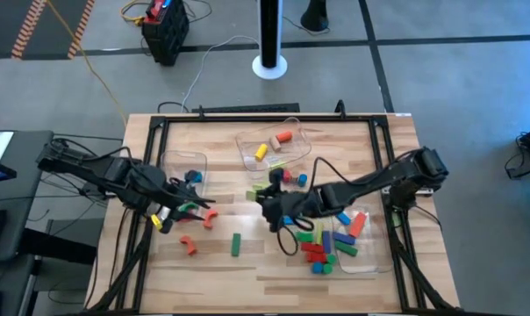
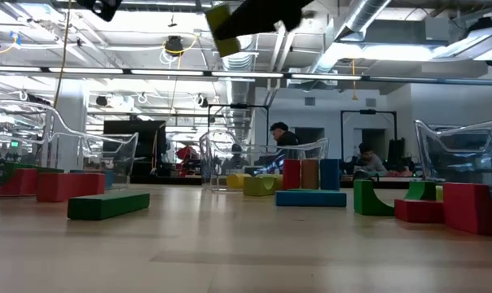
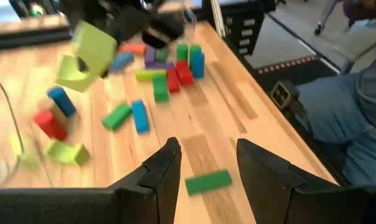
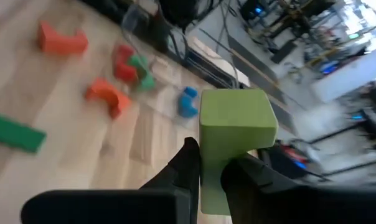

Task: Sort blocks by size
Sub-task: Put the light green arch block into the left transparent bin

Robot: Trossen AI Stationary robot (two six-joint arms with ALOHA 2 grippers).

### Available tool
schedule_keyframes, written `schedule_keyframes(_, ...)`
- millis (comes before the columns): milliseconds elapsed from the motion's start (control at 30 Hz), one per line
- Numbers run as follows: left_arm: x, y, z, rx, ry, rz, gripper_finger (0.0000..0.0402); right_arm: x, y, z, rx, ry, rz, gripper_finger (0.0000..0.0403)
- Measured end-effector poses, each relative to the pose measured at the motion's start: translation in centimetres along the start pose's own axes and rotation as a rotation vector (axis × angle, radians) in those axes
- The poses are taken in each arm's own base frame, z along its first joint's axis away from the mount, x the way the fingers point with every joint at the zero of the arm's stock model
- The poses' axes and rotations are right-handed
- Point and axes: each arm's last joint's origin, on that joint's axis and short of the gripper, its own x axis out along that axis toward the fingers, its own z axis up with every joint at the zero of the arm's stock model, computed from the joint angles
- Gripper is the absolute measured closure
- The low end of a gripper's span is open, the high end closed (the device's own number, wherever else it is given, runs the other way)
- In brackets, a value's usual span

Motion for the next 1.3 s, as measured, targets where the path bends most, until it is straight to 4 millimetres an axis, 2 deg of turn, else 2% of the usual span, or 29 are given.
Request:
schedule_keyframes(267,-0.1,-0.8,-1.3,-0.035,0.128,0.020,0.0250,3.5,-2.5,-0.9,0.150,-0.180,0.082,0.0323)
schedule_keyframes(467,-0.2,-1.7,-1.7,-0.056,0.169,0.004,0.0250,6.5,-2.8,-2.0,0.175,-0.222,0.075,0.0323)
schedule_keyframes(733,-0.3,-2.5,-2.3,-0.078,0.209,-0.004,0.0250,10.4,-3.2,-1.5,0.180,-0.240,0.085,0.0323)
schedule_keyframes(967,-0.4,-2.9,-2.4,-0.079,0.207,0.022,0.0250,13.0,-2.9,-1.1,0.176,-0.248,0.117,0.0323)
schedule_keyframes(1067,-0.5,-2.8,-2.6,-0.082,0.215,0.089,0.0250,13.3,-2.8,-1.1,0.173,-0.241,0.123,0.0323)
schedule_keyframes(1300,-0.9,-2.3,-2.9,-0.005,0.192,0.400,0.0250,13.3,-2.1,-1.7,0.189,-0.178,0.191,0.0323)
